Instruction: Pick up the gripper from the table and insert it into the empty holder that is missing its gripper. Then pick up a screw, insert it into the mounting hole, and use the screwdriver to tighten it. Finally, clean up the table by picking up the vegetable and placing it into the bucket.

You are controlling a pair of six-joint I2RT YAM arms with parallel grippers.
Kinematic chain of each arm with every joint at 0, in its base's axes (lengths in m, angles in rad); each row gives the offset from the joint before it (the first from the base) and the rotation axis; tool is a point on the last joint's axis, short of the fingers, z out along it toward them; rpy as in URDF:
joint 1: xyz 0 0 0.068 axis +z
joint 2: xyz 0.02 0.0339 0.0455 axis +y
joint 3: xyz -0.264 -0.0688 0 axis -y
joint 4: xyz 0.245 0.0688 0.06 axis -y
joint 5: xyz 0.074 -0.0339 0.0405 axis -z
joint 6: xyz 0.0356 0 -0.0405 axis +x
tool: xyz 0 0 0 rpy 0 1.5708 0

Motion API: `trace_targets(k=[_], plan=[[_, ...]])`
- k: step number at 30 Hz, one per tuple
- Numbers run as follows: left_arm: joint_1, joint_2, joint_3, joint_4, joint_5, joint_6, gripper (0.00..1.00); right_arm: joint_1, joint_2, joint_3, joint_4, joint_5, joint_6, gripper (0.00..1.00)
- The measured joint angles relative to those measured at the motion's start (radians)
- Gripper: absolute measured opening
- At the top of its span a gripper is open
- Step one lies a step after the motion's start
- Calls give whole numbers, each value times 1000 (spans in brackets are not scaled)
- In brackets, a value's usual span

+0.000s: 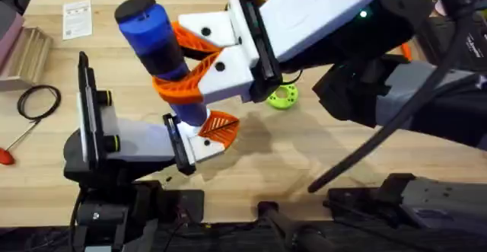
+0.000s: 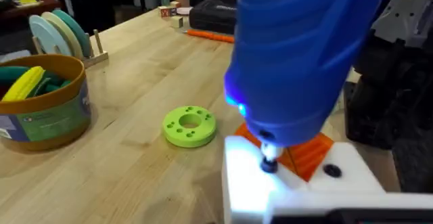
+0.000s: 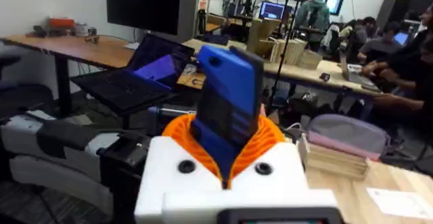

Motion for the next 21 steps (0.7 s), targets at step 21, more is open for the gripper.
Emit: trace_targets(k=[21], plan=[[0,0,0,0,0,-4,9,0,0,2,-31,15,-22,25]])
